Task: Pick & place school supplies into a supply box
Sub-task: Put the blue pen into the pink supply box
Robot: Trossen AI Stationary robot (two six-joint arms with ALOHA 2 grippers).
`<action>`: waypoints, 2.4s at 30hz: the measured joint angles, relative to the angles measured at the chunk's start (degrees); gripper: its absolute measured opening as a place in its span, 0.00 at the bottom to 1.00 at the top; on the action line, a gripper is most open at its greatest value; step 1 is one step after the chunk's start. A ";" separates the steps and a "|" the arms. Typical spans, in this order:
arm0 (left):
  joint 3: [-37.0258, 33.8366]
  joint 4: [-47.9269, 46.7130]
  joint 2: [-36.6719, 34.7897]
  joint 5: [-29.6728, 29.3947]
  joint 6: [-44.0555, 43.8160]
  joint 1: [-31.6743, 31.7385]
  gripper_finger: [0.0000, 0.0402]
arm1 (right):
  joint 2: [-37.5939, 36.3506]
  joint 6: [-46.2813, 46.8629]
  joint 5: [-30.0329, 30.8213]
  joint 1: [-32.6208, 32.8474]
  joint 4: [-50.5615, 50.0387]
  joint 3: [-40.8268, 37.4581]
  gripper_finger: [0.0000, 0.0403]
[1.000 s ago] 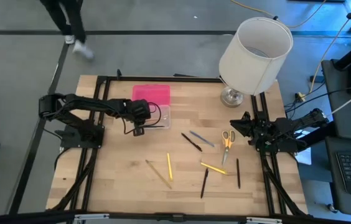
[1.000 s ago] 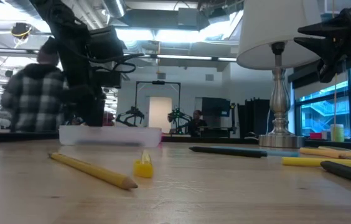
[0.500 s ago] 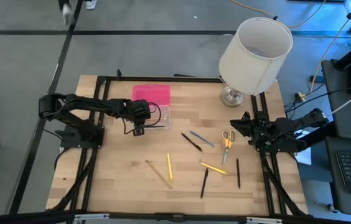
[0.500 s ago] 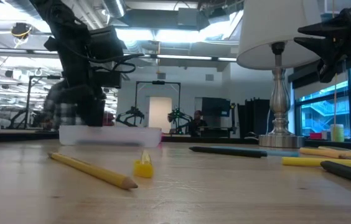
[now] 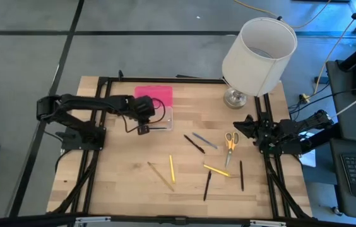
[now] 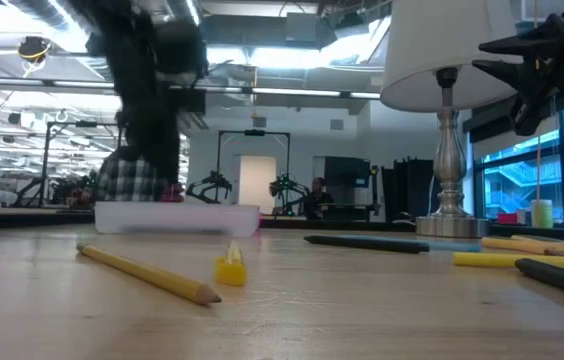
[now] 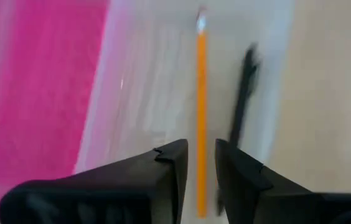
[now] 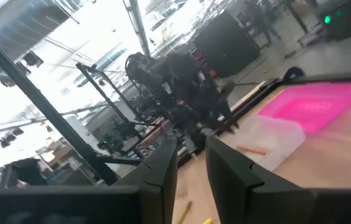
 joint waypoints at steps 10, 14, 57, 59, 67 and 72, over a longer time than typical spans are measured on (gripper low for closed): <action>9.01 10.50 -10.55 5.72 -9.65 -7.90 0.18 | 0.00 -4.60 -8.69 0.00 1.43 -0.02 0.32; 9.01 16.03 -13.18 5.79 -14.90 -12.98 0.19 | 0.00 -7.42 -8.37 0.00 2.29 0.00 0.44; 8.92 28.46 -0.02 3.71 -25.36 -27.13 0.18 | 72.23 -4.01 -21.14 -7.01 -35.33 34.77 0.41; 8.92 28.44 -0.02 3.71 -25.10 -27.13 0.18 | 74.76 -4.06 -22.85 -8.33 -35.43 35.74 0.41; 8.92 28.15 -0.02 3.73 -24.83 -27.13 0.18 | 83.93 -4.10 -25.18 -12.01 -38.14 40.08 0.41; 8.92 28.14 -0.02 3.74 -24.79 -27.13 0.18 | 87.91 -3.85 -26.70 -12.55 -37.94 40.87 0.41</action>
